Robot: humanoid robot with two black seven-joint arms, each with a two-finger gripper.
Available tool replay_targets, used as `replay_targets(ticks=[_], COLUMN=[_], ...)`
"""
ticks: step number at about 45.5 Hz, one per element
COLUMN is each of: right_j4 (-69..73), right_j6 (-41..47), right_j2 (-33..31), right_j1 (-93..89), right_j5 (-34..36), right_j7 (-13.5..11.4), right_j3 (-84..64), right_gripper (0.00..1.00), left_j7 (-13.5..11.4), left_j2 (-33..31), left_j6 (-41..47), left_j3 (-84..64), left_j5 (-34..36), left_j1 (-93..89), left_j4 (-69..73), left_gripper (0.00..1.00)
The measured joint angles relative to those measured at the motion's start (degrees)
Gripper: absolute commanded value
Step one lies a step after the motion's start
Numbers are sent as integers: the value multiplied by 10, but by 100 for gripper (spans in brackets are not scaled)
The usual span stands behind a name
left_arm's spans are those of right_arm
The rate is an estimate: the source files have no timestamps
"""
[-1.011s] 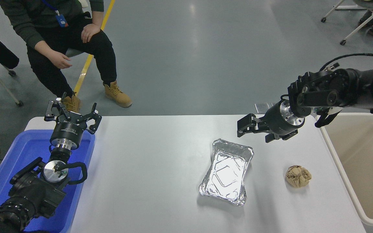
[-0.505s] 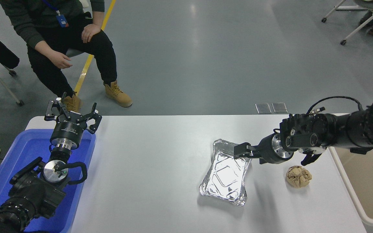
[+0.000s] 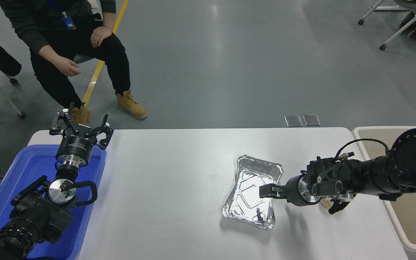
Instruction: Pick up foil plate and place in dustbin
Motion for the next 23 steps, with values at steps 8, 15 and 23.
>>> replay_targets(ticks=[8,15,23], right_j4=[-9,-13,-16], right_j6=[-15,-22,-32], right_j2=[8,12,14], right_j1=[-15,-23,-27], right_j5=[-12,-22,-41], right_j7=[1,1,1], right_j3=[0,0,-1], right_gripper=[79,54,39], left_j7=[0,0,0], left_j2=[0,0,0], left_j6=[0,0,0], left_j3=[0,0,0], left_j5=[0,0,0], left_j1=[0,0,0], left_j4=[0,0,0], left_gripper=[99,99,99])
